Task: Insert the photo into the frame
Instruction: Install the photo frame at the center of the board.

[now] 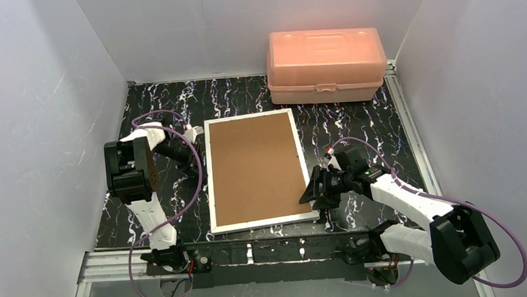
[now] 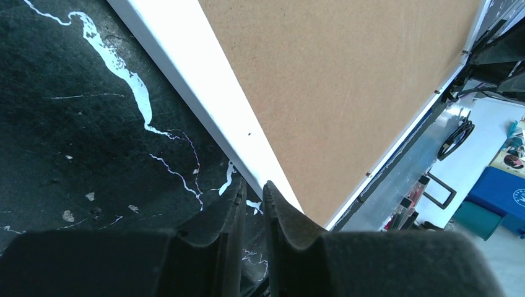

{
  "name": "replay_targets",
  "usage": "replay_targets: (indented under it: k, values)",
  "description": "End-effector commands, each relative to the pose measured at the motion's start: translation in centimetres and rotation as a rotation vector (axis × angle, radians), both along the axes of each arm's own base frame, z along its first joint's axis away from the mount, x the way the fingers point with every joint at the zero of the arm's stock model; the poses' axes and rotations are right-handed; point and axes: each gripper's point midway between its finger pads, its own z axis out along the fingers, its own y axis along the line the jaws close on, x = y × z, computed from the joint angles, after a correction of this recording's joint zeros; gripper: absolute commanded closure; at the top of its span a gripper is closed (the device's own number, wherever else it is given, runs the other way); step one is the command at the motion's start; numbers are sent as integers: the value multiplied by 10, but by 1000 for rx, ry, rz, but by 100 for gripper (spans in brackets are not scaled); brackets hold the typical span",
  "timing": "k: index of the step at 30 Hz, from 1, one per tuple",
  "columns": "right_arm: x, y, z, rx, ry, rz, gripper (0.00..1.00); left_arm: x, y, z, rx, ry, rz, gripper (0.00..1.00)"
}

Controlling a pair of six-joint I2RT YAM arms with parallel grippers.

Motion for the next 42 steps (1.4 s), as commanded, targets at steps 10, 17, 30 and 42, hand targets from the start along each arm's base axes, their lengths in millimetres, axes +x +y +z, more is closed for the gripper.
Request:
replay_targets:
  k: [10,17,30,42]
  values:
    - [1,-6,-18,-52,-12,1,35,-5,-4,2,-3,20,-3,86]
    - [1,-5,-24,-53,0,1,37,-5,-5,3,-3,15,-7,87]
    - [2,-8,-39,-87,10,-5,47,-6,-8,3,-7,18,-14,89]
    - [-2,-12,-19,-106,-14,68,49,-5,-9,6,0,9,-19,91]
